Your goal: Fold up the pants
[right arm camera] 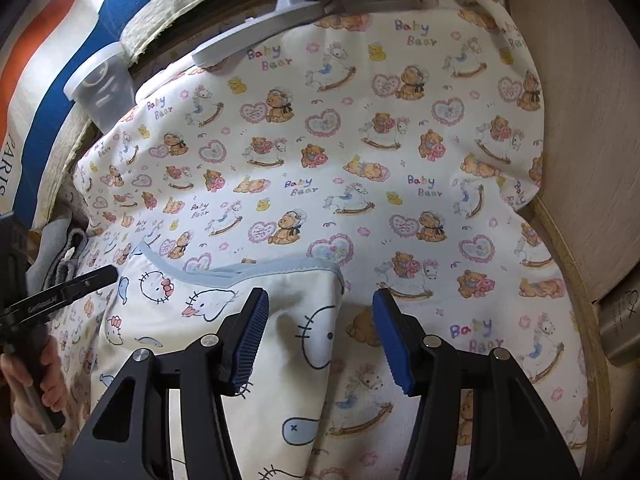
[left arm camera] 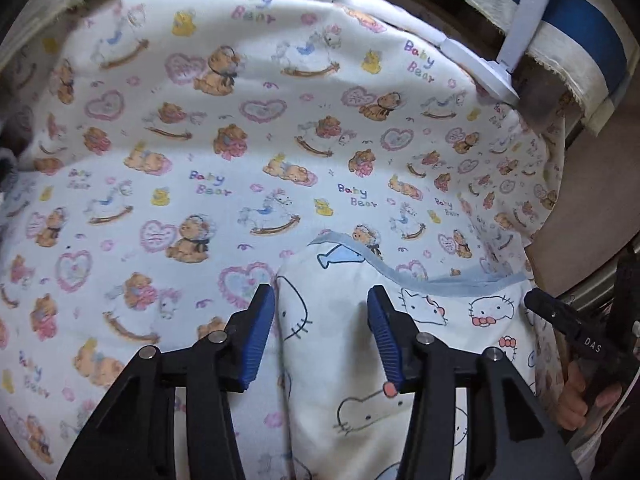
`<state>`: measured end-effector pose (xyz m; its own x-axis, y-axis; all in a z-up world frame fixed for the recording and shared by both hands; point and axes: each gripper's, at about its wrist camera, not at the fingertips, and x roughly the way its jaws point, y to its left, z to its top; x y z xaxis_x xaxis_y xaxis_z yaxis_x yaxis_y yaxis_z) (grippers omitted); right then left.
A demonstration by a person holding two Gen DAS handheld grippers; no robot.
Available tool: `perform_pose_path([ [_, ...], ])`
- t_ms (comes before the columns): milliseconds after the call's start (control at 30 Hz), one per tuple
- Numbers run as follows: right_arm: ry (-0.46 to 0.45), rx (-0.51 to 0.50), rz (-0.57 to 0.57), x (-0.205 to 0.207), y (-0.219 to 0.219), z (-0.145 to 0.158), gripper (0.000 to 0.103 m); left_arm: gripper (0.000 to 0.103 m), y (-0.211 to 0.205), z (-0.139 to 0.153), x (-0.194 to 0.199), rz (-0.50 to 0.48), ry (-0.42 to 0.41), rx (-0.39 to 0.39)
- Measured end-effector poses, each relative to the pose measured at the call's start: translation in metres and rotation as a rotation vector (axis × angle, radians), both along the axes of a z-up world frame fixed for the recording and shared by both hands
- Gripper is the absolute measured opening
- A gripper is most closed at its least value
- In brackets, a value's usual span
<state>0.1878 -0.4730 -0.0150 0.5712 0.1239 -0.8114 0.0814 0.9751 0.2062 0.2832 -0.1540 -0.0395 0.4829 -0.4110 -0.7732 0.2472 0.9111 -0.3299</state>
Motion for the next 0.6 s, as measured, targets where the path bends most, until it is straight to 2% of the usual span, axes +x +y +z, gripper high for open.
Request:
perform_pose_path([
  [67,0.000,0.020,0.000,0.001,-0.003,0.000,0.057,0.047,-0.001,-0.005,0.006,0.017,0.016,0.016],
  [200,0.020,0.065,0.030,0.002,-0.003,-0.005,0.057,0.046,-0.001,-0.015,0.018,0.030,0.029,-0.010],
  [267,0.032,0.079,0.029,0.003,-0.004,-0.009,0.057,0.026,-0.003,-0.017,0.018,0.035,0.010,-0.002],
  [300,0.035,0.079,0.023,0.003,-0.004,-0.010,0.057,0.002,-0.006,-0.018,0.018,0.014,0.023,-0.011],
  [367,0.031,0.080,0.004,0.003,-0.006,-0.012,0.057,0.001,-0.013,-0.017,0.014,-0.001,-0.006,0.014],
  [433,0.039,0.107,0.011,0.005,-0.008,-0.016,0.051,0.001,-0.019,-0.013,0.007,0.006,-0.047,0.048],
  [467,0.055,0.134,0.016,0.007,-0.009,-0.020,0.042,0.001,-0.018,-0.012,0.005,0.012,-0.052,0.045],
  [533,0.052,0.152,0.024,0.007,-0.007,-0.024,0.039,0.001,-0.017,-0.010,0.004,0.015,-0.054,0.038],
  [567,0.056,0.150,0.049,0.008,-0.004,-0.024,0.030,0.001,-0.016,-0.008,0.003,0.020,-0.064,0.046],
  [600,0.070,0.154,0.086,0.011,0.001,-0.026,0.017,0.001,-0.014,-0.005,0.002,0.026,-0.076,0.054],
])
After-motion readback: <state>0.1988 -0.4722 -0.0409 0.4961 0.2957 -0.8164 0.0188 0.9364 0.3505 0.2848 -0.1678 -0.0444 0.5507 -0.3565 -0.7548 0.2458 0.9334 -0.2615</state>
